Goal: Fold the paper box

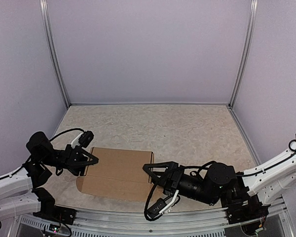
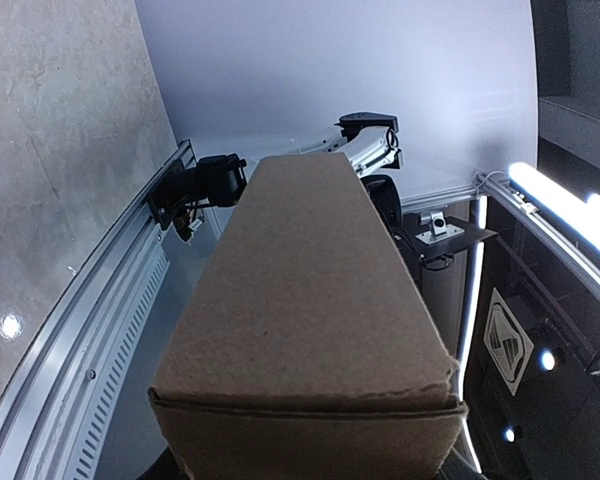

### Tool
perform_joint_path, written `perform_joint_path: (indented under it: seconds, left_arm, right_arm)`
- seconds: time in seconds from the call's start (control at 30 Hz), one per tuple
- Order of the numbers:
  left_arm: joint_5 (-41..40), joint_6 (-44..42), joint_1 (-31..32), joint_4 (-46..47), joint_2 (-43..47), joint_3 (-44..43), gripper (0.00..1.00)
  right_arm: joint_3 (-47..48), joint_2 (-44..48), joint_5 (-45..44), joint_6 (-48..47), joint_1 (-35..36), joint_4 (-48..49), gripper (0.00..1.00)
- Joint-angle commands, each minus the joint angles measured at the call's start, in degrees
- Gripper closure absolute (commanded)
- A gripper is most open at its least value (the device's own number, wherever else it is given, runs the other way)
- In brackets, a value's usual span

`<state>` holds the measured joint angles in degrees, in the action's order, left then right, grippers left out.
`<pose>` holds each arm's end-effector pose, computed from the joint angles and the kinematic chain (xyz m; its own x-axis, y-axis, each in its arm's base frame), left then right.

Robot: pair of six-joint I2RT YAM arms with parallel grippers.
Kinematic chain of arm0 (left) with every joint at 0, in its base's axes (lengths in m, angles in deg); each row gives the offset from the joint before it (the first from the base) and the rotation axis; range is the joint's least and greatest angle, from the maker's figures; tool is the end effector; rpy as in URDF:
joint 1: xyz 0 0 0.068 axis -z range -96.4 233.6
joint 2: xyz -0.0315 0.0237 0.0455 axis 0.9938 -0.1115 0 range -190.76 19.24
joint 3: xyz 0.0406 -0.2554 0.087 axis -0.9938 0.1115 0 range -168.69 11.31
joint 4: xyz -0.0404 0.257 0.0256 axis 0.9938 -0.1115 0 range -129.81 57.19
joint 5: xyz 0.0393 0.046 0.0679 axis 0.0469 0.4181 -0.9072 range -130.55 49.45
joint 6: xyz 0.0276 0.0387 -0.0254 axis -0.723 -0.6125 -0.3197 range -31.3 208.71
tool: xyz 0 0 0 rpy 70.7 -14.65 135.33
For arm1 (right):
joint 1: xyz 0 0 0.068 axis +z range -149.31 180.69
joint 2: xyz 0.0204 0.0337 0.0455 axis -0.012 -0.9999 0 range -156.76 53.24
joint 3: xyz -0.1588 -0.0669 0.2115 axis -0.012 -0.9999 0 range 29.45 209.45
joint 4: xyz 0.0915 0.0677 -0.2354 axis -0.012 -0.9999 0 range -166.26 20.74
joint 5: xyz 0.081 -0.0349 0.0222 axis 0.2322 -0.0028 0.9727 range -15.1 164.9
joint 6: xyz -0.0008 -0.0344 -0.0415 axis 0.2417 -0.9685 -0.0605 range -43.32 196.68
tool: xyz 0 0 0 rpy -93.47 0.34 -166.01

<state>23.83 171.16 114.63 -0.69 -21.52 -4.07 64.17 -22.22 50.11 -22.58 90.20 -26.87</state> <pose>0.1170 -0.1078 0.2456 -0.9684 0.0824 -0.2353 0.2297 -0.0719 -0.9706 0.0174 0.2847 0.2577 0.8924 -0.4260 0.1489 0.1457 -0.0403 -0.9885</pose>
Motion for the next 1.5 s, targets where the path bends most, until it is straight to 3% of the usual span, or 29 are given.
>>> perform_joint_path:
  seconds: [0.0,0.1,0.23,0.33,0.4,0.47,0.67,0.87,1.0,1.2,1.47]
  left_arm:
    - [-0.3,-0.9,0.6,-1.1,0.1,-1.2,0.76]
    - [-0.4,-1.1,0.7,-1.5,0.2,-1.2,0.75]
    - [-0.8,-2.9,0.7,-4.0,0.4,-1.3,0.61]
    - [-1.5,-5.6,0.7,-7.5,1.2,-1.7,0.37]
    - [-1.9,-8.7,0.7,-11.7,2.1,-2.6,0.27]
    - [-2.5,-11.8,0.7,-15.9,3.5,-4.2,0.03]
    - [-6.4,-22.9,-1.4,-32.9,7.9,-8.5,0.01]
    - [-14.5,-36.8,-6.2,-54.9,9.9,-13.4,0.01]
    - [-22.8,-40.3,-6.2,-60.8,11.2,-13.9,0.01]
    - [-29.1,-41.2,-6.2,-59.0,15.6,-16.1,0.01]
    - [-34.8,-43.8,-3.8,-58.8,18.3,-16.9,0.01]
  right_arm:
    - [0.9,-0.4,-0.9,0.1,0.6,1.9,0.47]
    - [0.7,-0.4,-1.0,0.1,0.7,2.4,0.55]
    - [0.3,-0.6,-1.2,0.3,0.7,3.5,0.62]
    - [-0.1,-0.6,-1.7,0.6,0.7,4.0,0.65]
    - [-0.5,-0.4,-2.3,1.0,0.7,4.0,0.66]
    - [-1.1,0.0,-3.0,1.8,0.7,3.9,0.69]
    - [-2.6,2.1,-6.3,8.4,0.7,0.2,0.70]
    - [-0.2,5.5,-9.8,24.2,-0.2,-15.9,0.73]
    - [1.1,7.6,-9.3,35.5,-1.9,-25.9,0.76]
    - [2.4,10.4,0.7,53.8,-7.7,-37.1,0.76]
    - [2.1,10.3,30.7,74.8,-21.3,-41.0,0.76]
